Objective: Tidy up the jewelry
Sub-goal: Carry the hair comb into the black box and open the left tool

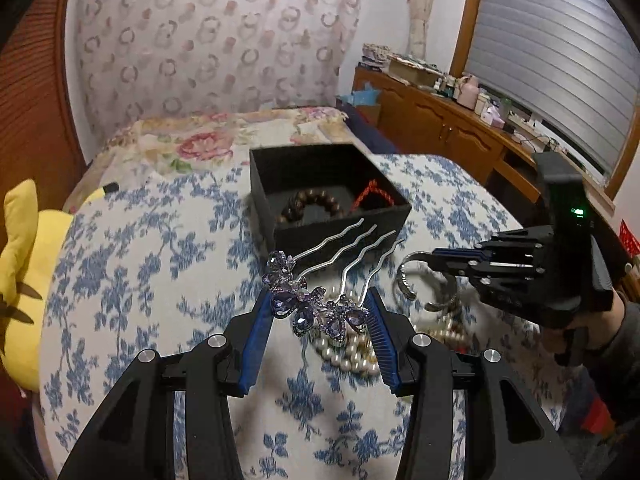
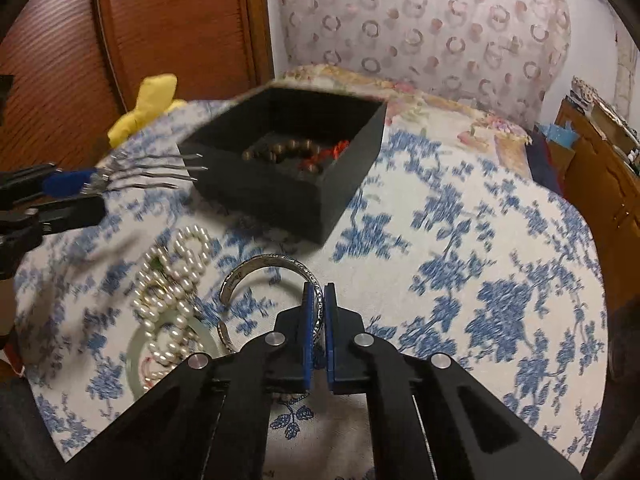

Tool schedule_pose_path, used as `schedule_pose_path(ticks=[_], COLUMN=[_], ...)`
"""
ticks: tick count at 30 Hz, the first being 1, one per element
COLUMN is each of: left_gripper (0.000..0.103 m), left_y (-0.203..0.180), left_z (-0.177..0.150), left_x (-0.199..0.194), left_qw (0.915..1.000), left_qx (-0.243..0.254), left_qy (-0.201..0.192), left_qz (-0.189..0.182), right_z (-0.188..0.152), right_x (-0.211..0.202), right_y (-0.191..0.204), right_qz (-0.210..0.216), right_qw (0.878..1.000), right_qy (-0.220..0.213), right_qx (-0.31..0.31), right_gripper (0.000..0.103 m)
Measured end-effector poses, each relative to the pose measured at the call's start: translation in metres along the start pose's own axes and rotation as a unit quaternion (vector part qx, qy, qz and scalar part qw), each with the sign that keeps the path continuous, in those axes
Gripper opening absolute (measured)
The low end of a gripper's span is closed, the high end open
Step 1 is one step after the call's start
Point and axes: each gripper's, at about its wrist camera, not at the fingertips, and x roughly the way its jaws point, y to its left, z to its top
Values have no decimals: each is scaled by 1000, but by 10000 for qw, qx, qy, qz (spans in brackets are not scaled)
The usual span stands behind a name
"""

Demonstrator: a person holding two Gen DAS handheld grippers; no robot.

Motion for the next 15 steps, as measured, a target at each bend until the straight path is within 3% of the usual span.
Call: schedule_pose_path(ticks=[6,15], left_gripper=[44,44], left_y=[-4,-1], left_z=[21,51], left_x=[6,27], left_qw=[9998,9996], left_qx=[106,181], left_qy=[-147,-191], left_qz=[19,95], right_z=[16,43], right_x=[-29,-36], right_y=[-5,-29], right_qz=[-110,-214], right_qw=[9991,9976], right_qy=[-399,-661], right_qx=[-53,-23], right_gripper=[6,6])
